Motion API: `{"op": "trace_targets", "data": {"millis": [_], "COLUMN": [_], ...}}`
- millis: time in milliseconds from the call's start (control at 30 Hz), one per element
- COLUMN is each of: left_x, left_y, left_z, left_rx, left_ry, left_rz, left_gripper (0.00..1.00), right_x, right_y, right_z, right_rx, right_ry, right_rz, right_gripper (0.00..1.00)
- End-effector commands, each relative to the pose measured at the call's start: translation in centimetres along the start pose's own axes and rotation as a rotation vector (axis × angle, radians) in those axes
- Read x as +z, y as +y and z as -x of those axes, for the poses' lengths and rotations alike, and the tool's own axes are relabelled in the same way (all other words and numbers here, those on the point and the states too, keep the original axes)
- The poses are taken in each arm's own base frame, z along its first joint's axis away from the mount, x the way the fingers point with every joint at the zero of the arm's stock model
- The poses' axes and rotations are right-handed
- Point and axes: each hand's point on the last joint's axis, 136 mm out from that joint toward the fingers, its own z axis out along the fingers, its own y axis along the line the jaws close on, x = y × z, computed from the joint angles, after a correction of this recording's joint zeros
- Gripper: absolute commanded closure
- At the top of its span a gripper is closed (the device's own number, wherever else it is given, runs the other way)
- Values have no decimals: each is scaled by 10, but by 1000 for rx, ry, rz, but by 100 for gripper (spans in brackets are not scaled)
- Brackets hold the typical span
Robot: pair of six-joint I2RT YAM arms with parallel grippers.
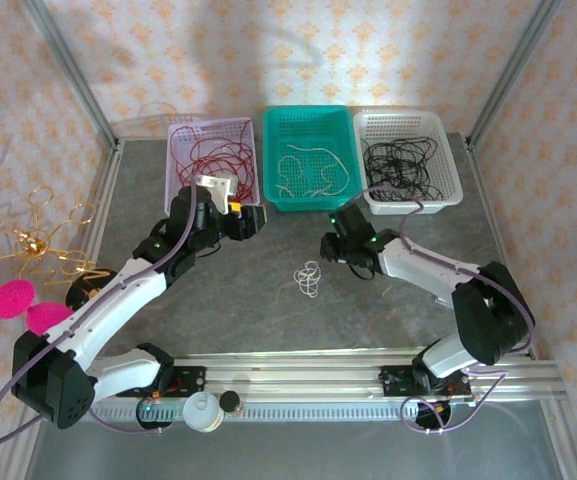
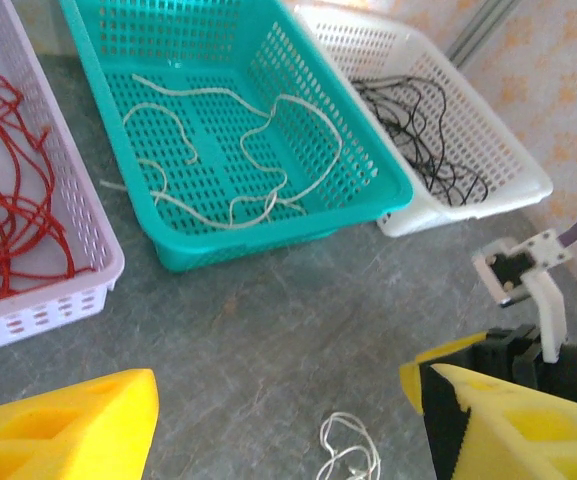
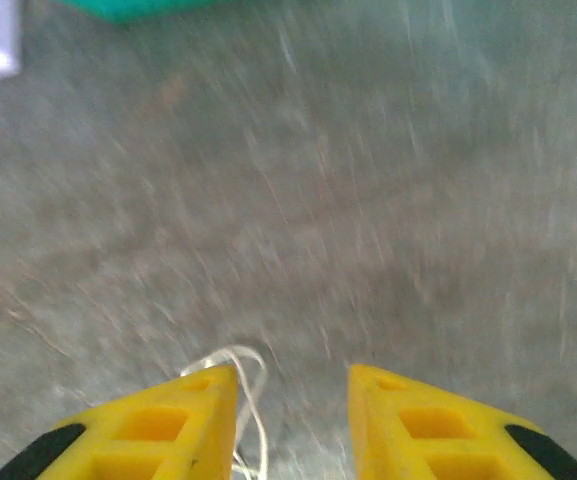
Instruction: Untangle the cables
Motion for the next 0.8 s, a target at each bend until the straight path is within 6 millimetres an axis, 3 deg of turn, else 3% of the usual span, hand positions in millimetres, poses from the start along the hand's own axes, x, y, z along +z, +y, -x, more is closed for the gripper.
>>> {"op": "trace_targets", "data": {"millis": [0,400,767], "left_x": [5,-1,0], "left_y": [2,6,7], "left_z": [-14,-26,-28], "left_rx": [25,23,70], "left_ry": [54,84,108], "left_rz": [-19,-8,-3], "left_gripper": [29,30,30], "right_x": [8,32,36], "right_y": [10,21,26], "right_z": [-2,-29,-34], "right_rx": [120,187,169], "right_ry": [11,135,146], "right_rz": [38,14,-27], "right_gripper": [66,72,78]}}
